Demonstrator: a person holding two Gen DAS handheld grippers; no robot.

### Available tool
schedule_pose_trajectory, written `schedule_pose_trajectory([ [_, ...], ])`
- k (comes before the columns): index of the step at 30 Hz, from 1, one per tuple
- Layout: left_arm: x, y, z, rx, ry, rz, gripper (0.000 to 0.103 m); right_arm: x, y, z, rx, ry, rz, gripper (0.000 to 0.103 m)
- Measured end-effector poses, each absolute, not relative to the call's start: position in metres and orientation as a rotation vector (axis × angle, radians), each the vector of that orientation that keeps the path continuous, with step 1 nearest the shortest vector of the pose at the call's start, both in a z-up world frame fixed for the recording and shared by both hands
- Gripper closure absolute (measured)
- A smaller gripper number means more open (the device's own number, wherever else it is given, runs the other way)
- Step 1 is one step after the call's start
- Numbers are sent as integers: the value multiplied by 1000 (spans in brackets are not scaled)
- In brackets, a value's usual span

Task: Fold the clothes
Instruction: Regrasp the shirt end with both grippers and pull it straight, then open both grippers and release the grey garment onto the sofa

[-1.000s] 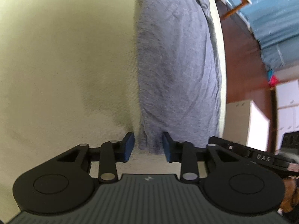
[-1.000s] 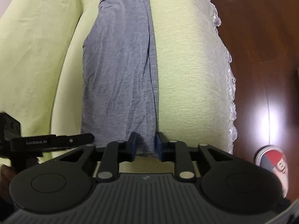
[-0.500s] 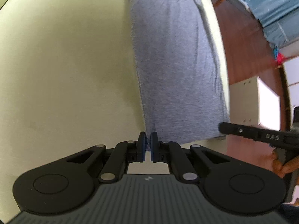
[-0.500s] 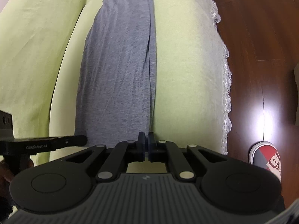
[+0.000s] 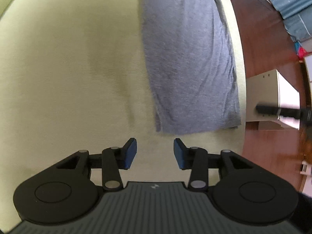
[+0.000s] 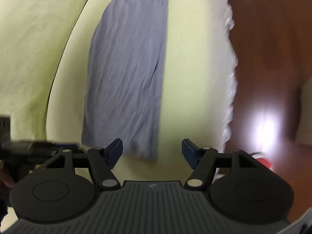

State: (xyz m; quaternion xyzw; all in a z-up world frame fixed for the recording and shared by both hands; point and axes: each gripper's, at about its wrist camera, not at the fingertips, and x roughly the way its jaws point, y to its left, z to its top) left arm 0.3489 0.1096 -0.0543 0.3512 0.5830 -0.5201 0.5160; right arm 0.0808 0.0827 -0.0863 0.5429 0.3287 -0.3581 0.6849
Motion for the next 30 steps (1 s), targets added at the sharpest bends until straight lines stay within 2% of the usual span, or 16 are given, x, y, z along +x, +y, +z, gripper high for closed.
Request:
schedule_pose_trajectory([
  [1, 349, 107, -42, 802, 1402, -1247, 56, 73, 69, -78, 1190, 737, -822, 49],
  [2, 348, 100, -33, 755, 1398, -1255, 56, 68, 56, -70, 1160, 736, -835, 57],
  [3, 345, 92, -28, 712, 1393, -1266, 56, 63, 42, -63, 1131, 730, -845, 60],
  [10, 308, -25, -38, 417, 1346, -1371, 56, 59, -91, -36, 1051, 599, -832, 62],
  [18, 259, -139, -74, 403, 1286, -1171, 56, 89, -207, -69, 1020, 681, -604, 62],
  [21, 238, -156, -89, 439, 1265, -1073, 56, 100, -235, -78, 1025, 699, -537, 62],
  [25, 230, -158, -99, 445, 1246, -964, 56, 116, -266, -92, 1051, 689, -487, 75],
  [30, 223, -163, -105, 429, 1210, -922, 55, 132, -289, -108, 1078, 664, -482, 75],
])
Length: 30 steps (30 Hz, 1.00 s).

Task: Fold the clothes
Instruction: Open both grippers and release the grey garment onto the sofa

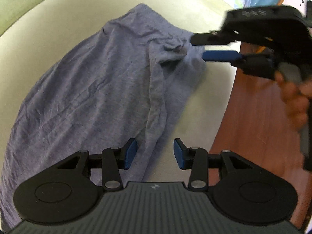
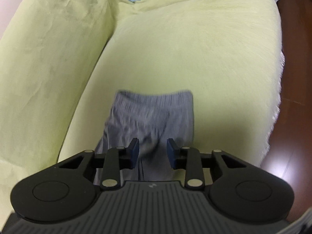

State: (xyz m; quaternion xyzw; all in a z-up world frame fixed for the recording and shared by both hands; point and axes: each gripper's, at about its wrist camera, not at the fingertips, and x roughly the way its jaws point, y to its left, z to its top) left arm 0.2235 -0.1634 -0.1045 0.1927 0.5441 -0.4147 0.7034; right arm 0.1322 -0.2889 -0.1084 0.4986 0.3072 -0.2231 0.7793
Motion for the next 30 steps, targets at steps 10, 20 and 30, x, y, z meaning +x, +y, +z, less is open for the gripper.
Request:
schedule_pose_trajectory([
  [10, 229, -168, -107, 418, 1247, -944, 47, 161, -296, -107, 922, 670, -466, 101],
  [20, 228, -174, -109, 508, 1239, -1060, 43, 189, -314, -114, 624, 851, -452, 98],
  [30, 225, -174, -107, 510, 1230, -1076, 43, 157, -302, -97, 939, 796, -374, 78],
])
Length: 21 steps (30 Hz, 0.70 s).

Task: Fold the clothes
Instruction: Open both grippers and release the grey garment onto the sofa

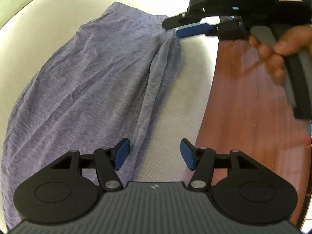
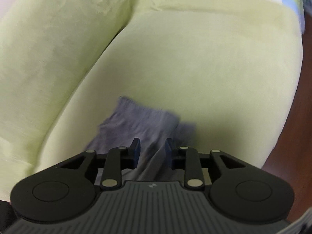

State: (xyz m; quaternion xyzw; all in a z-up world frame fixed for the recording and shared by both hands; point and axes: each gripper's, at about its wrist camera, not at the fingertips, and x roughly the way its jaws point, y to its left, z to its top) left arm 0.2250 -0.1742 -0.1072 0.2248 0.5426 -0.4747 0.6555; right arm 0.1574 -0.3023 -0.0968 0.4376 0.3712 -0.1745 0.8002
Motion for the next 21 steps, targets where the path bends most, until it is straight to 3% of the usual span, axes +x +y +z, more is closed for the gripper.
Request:
schedule_pose_trajectory([
  [3, 220, -174, -110, 526, 1232, -1092, 43, 154, -289, -107, 966, 809, -370, 81],
  [5, 218, -176, -115, 540, 1248, -1099, 43, 154, -284, -114, 960, 826, -380, 91],
  [8, 208, -180, -120, 571, 1232, -1130, 42, 151, -282, -122, 893, 928, -479, 97],
  [16, 215, -173, -108, 503, 1198, -1135, 42, 149, -280, -93, 874, 792, -333, 94],
  [21, 233, -177, -120, 470, 1219, -1094, 42, 168, -278, -114, 848, 874, -308, 94],
])
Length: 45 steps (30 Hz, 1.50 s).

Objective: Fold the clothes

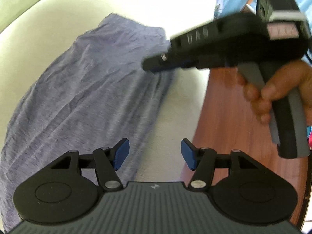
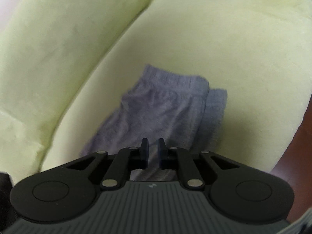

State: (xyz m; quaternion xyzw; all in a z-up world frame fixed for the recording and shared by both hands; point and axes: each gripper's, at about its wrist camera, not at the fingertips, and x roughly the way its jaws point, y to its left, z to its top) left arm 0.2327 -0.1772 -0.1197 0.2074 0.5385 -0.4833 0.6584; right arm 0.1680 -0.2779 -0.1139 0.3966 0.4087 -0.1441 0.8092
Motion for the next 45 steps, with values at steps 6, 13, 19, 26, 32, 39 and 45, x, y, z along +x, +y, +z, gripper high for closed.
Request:
schedule_pose_trajectory([
  [6, 210, -179, -129, 564, 1149, -1168, 34, 150, -290, -120, 859, 915, -381, 97],
  [13, 237, -166, -99, 426, 1084, -1162, 35, 182, -295, -81, 839, 751, -281, 94],
  [19, 288, -156, -105, 358, 1085, -1008, 35, 235, -298, -95, 828, 733, -191, 94],
  [26, 262, -143, -113, 477, 1032, -1041, 32, 228, -319, -113, 834, 796, -325, 101],
  [32, 278, -123, -91, 418, 1021, -1022, 32, 251, -306, -90, 837, 728, -203, 90],
  [39, 287, -126, -104, 434, 1034, -987, 32, 283, -310, -119, 772, 801, -257, 103],
  [45, 267, -107, -87, 376, 1071, -1007, 32, 244, -304, -82, 823, 724, -245, 81],
])
